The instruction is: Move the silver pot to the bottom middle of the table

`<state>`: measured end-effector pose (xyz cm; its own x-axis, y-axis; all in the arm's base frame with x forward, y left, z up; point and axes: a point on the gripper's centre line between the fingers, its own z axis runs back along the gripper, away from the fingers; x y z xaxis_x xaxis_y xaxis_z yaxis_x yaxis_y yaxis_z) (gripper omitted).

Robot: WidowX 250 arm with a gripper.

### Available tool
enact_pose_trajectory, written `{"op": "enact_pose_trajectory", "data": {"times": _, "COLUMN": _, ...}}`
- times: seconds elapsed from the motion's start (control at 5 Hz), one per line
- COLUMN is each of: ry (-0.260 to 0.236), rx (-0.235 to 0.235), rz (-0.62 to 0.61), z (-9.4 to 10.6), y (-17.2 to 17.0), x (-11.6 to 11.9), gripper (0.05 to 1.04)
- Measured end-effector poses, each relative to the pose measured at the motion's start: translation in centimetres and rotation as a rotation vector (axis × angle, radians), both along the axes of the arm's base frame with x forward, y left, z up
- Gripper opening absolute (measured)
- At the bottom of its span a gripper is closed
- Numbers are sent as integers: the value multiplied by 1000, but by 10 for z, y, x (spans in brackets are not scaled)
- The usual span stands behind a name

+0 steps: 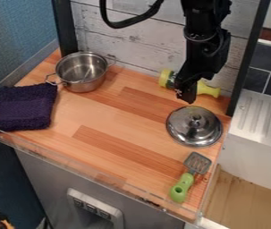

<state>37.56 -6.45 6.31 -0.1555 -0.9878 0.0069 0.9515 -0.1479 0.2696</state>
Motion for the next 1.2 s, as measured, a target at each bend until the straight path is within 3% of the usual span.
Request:
{"op": "enact_pose_trajectory", "data": {"times": 0.2, "ry": 43, "rx": 5, "rz": 7, "z": -14, "y": 1, "x": -6, "gripper": 1001}}
{"op": "enact_pose_trajectory", "data": {"times": 0.4, "ry": 91, "rx": 13, "rz": 95, "z": -15, "y": 25, "x": -29, "gripper": 1001}}
{"op": "enact_pose_trajectory", "data": {"times": 0.8, "ry": 70, "rx": 0, "rz": 370, "z": 14, "y": 95, "x": -46, "gripper": 1001}}
{"op": "enact_pose_trajectory", "data": {"times": 1.0, "ry": 75, "rx": 22, "rz": 559, "z": 13, "y": 138, "x": -56, "gripper": 1001}}
{"op": "enact_pose_trajectory", "data": {"times": 1.2, "ry": 86, "rx": 9, "rz": 730, "z": 7, "y": 171, "x": -61, "gripper": 1001}}
